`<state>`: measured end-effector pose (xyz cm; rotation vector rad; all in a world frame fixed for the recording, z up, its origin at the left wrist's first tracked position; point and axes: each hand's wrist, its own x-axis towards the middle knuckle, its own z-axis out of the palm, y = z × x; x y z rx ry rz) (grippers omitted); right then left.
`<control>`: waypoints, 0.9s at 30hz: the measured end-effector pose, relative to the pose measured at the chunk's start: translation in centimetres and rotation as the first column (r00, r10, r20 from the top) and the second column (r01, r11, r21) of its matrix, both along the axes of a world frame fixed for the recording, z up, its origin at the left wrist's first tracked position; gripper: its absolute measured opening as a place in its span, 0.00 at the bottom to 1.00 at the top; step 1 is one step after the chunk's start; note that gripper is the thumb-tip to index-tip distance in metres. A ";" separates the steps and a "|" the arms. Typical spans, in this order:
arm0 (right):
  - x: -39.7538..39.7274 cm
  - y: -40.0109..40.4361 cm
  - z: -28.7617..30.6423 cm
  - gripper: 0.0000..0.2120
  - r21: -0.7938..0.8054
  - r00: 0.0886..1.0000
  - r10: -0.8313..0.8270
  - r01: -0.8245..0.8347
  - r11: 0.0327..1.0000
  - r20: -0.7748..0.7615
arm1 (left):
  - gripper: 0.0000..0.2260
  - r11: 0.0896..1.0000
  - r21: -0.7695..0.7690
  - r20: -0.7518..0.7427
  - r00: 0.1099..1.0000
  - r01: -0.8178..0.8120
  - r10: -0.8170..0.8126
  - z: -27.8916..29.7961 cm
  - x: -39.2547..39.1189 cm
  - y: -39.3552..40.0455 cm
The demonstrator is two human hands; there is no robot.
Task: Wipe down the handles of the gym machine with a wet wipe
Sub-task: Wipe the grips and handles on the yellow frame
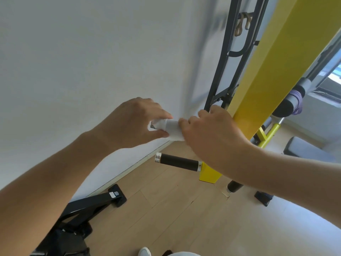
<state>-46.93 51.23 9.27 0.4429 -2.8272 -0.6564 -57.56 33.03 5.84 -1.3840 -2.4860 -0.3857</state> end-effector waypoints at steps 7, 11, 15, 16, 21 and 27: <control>3.2 4.6 1.8 0.17 0.281 0.983 0.184 -0.177 0.943 0.003 | 0.17 0.988 -0.086 -0.138 0.980 0.130 -0.141 -0.2 3.6 6.5; 3.4 6.7 1.6 0.14 0.435 0.976 0.206 -0.218 0.874 0.076 | 0.17 0.993 -0.048 -0.054 0.992 0.109 -0.112 0.3 2.9 5.5; 3.2 7.2 0.9 0.06 0.364 0.978 0.197 -0.206 0.908 0.061 | 0.18 0.980 -0.189 0.104 0.993 0.068 -0.049 0.6 0.8 2.8; 3.0 7.2 0.6 0.05 0.257 0.975 0.212 -0.224 0.940 0.073 | 0.19 0.973 -0.224 0.103 0.994 0.060 -0.038 0.9 0.3 2.3; 2.5 7.2 1.2 0.06 0.121 0.927 0.373 -0.366 0.923 -0.045 | 0.34 0.973 -0.224 0.082 0.996 0.051 -0.033 2.1 2.0 4.1; 1.8 6.7 2.0 0.06 -0.019 0.890 0.446 -0.449 0.893 -0.095 | 0.21 0.981 -0.193 -0.066 0.998 0.002 -0.015 0.8 3.6 8.8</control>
